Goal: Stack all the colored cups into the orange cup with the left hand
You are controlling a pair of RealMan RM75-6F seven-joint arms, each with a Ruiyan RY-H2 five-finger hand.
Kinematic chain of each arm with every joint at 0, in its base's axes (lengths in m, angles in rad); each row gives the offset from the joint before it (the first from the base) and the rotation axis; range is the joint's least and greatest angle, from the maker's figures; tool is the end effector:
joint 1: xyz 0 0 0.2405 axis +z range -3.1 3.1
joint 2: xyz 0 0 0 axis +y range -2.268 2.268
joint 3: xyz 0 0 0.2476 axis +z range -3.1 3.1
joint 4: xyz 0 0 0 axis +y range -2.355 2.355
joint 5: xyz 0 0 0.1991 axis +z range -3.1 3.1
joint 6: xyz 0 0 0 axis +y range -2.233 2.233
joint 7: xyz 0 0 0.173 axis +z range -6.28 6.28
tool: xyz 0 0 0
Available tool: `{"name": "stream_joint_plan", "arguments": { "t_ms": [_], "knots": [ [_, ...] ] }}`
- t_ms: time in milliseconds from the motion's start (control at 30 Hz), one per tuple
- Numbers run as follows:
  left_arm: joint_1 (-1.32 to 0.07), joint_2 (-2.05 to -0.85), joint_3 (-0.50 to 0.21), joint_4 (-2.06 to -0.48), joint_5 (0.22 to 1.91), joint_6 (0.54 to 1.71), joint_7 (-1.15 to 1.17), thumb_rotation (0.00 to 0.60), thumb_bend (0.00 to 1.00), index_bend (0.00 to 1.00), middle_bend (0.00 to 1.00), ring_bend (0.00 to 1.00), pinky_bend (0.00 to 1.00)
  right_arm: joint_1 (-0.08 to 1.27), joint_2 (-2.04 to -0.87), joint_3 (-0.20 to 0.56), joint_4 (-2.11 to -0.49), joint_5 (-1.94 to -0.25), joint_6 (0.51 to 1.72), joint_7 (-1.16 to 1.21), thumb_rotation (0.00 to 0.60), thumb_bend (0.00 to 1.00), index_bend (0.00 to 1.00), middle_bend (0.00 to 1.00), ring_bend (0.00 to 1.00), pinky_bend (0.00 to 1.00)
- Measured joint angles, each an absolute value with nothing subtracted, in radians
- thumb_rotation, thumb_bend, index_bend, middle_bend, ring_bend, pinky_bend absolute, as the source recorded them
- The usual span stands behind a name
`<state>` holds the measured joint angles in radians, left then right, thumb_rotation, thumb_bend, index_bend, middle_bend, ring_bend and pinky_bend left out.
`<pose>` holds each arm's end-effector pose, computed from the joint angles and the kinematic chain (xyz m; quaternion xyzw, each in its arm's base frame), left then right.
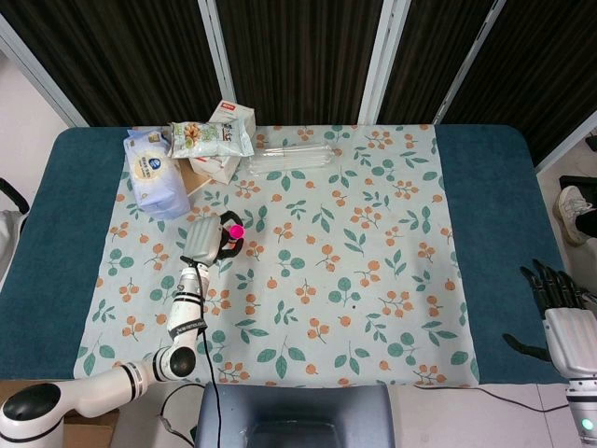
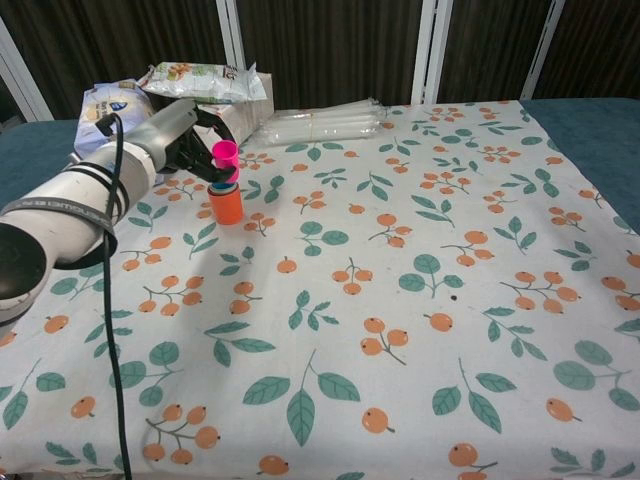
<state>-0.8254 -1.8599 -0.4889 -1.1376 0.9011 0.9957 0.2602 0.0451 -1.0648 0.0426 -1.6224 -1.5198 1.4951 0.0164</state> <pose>-0.1129 0.4285 -0.0304 -0.5607 -0.5039 -0.4648 0.4645 -0.3055 -0.1951 0.1803 0.5962 -0.3858 0.3747 0.5961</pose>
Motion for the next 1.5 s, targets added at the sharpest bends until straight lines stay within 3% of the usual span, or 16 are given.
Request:
{"name": "stream_joint_plan", "arguments": {
  "t_ms": [600,667,800,833,1133,1167,1233,1267,1300,1333,1400,1500],
  "knots": [
    [-0.856,-1.876,-0.465,-1.039,0.881,0.969,0.215,0.600,0.37,0.55,1.00,1.00,1.00,0.045,-1.061,0.045,-1.626,-1.516,1.492,0.019,0.600,0.17,0.00,0.00,0.00,0.00],
    [-0.854,-1.874,-0.459,-1.038,0.878,0.964,0.213,0.600,0.37,0.48,1.00,1.00,1.00,0.046,-1.062,0.046,-1.626,-1.513,1.490,0.017,0.600,0.17,0.00,0.00,0.00,0.00],
    [-0.851,-1.866,-0.453,-1.043,0.861,0.943,0.216,0.600,0.36,0.07,1.00,1.00,1.00,0.046,-1.063,0.046,-1.627,-1.514,1.490,0.015,0.600,0.17,0.00,0.00,0.00,0.00],
    [-0.850,-1.863,-0.452,-1.047,0.855,0.938,0.218,0.600,0.36,0.02,1.00,1.00,1.00,0.046,-1.063,0.046,-1.627,-1.515,1.491,0.015,0.600,0.17,0.00,0.00,0.00,0.00],
    [-0.810,-1.791,-0.420,-1.189,0.895,0.967,0.210,0.600,0.36,0.00,0.97,1.00,1.00,0.048,-1.065,0.042,-1.626,-1.522,1.488,0.009,0.600,0.17,0.00,0.00,0.00,0.00],
    [-0.792,-1.766,-0.406,-1.232,0.921,0.982,0.202,0.600,0.36,0.00,0.90,0.96,1.00,0.048,-1.066,0.042,-1.626,-1.523,1.487,0.006,0.600,0.17,0.00,0.00,0.00,0.00],
    [-0.757,-1.717,-0.373,-1.310,0.980,1.009,0.182,0.600,0.37,0.00,0.57,0.65,0.83,0.048,-1.068,0.040,-1.626,-1.524,1.486,-0.002,0.600,0.17,0.00,0.00,0.00,0.00],
    [-0.728,-1.674,-0.340,-1.364,1.032,1.026,0.163,0.600,0.37,0.00,0.30,0.34,0.57,0.048,-1.070,0.039,-1.627,-1.524,1.485,-0.009,0.600,0.17,0.00,0.00,0.00,0.00],
    [-0.705,-1.638,-0.310,-1.403,1.077,1.038,0.149,0.600,0.38,0.00,0.13,0.13,0.34,0.048,-1.071,0.037,-1.628,-1.524,1.483,-0.015,0.600,0.17,0.00,0.00,0.00,0.00],
    [-0.681,-1.599,-0.277,-1.437,1.126,1.053,0.134,0.600,0.38,0.00,0.05,0.04,0.20,0.048,-1.073,0.036,-1.630,-1.524,1.481,-0.021,0.600,0.18,0.00,0.00,0.00,0.00],
    [-0.617,-1.509,-0.187,-1.499,1.255,1.103,0.104,0.600,0.38,0.00,0.00,0.00,0.13,0.049,-1.077,0.032,-1.636,-1.524,1.476,-0.037,0.600,0.17,0.00,0.00,0.00,0.00],
    [-0.506,-1.408,-0.058,-1.541,1.449,1.232,0.064,0.600,0.38,0.00,0.00,0.00,0.11,0.050,-1.085,0.026,-1.641,-1.531,1.471,-0.059,0.600,0.17,0.00,0.00,0.00,0.00]
  ]
}}
